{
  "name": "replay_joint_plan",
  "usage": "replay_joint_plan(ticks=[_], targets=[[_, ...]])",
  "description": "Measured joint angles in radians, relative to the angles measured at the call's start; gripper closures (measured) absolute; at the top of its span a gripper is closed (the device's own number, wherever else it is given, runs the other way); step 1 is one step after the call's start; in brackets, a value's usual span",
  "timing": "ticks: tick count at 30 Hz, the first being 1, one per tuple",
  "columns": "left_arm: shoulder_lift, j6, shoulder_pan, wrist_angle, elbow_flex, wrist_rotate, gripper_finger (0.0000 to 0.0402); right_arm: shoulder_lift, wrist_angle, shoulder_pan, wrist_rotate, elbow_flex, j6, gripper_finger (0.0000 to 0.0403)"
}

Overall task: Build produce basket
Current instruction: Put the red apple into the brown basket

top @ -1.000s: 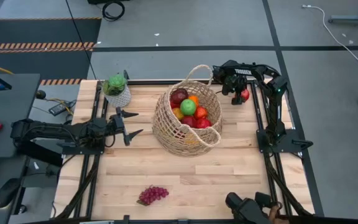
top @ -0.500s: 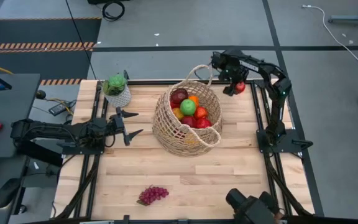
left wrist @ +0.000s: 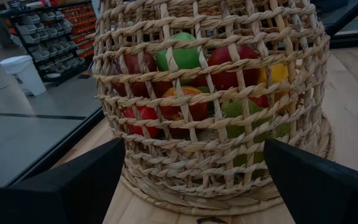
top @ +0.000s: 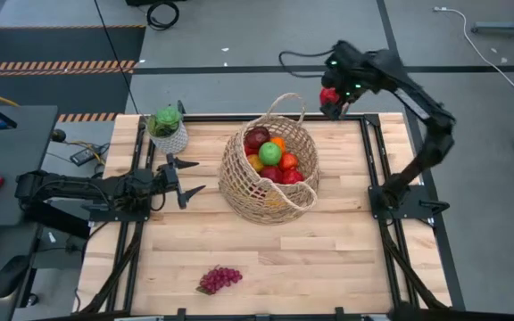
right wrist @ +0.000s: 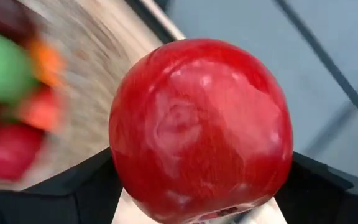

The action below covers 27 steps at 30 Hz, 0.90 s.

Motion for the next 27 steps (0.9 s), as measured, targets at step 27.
replay_joint_plan(ticks=[27], targets=[[0.000,0.000,0.000,0.000,0.000,0.000,0.0011,-0.245,0.697,0.690,0.116,-0.380,-0.081,0.0048]])
